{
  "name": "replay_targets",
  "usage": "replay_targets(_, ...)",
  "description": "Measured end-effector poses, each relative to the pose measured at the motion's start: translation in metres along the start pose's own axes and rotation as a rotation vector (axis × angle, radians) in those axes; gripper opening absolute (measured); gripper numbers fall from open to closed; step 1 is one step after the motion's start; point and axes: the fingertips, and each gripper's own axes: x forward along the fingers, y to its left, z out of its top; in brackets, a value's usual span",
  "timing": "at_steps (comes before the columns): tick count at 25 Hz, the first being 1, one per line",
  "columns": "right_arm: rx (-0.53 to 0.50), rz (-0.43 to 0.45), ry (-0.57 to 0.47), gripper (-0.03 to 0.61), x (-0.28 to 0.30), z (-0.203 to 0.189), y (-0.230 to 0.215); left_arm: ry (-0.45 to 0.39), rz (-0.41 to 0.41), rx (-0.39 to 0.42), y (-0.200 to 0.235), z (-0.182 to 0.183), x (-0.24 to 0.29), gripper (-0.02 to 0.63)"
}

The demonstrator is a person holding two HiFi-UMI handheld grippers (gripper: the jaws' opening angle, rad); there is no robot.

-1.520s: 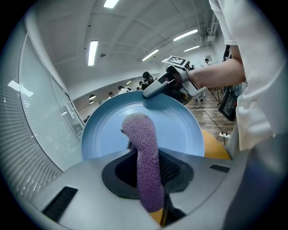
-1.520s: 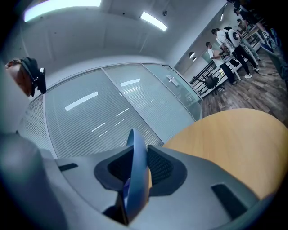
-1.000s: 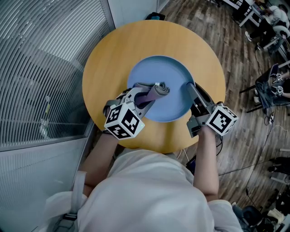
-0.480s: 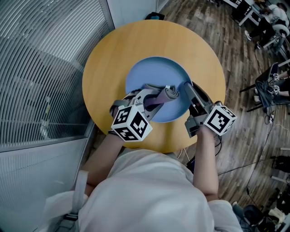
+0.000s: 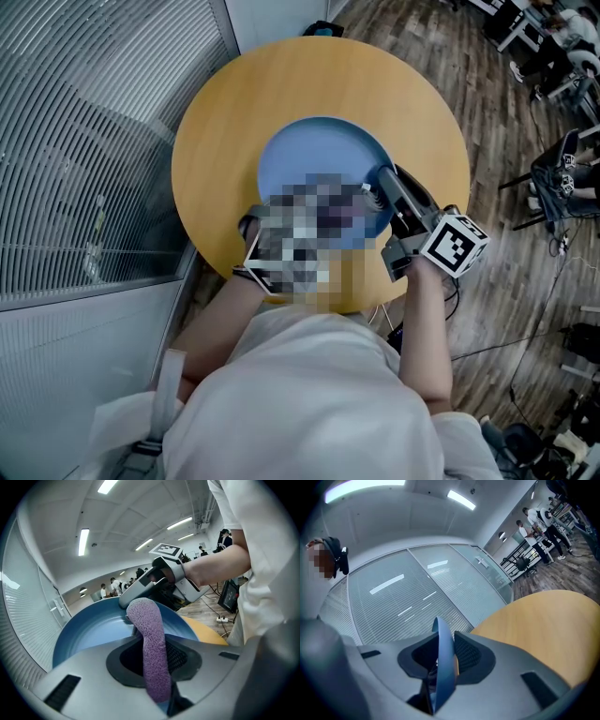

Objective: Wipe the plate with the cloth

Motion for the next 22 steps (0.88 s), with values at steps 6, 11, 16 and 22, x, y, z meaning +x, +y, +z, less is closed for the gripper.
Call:
replay_targets(6,0.007,0.003,0.003,0.097,0.001,0.000,0.002,0.018,-0.016,0.045,-0.008,0.003,0.001,0.077)
replay_targets(11,0.007,-0.010,0.003,0.098,0.001,-0.001,-0.001,0.028,-0.026,0.071,-0.010,0.001,0.002,0.077)
replay_targets(16,0.025,0.009,-0.005,0.097,0.001,-0.002,-0.001,0.039,-0.033,0.088,-0.011,-0.004,0.001,0.077)
replay_targets(22,0.018,0.009,-0.017,0.098,0.000,0.000,-0.002,0.052,-0.036,0.082,-0.015,-0.016,-0.002,0.077)
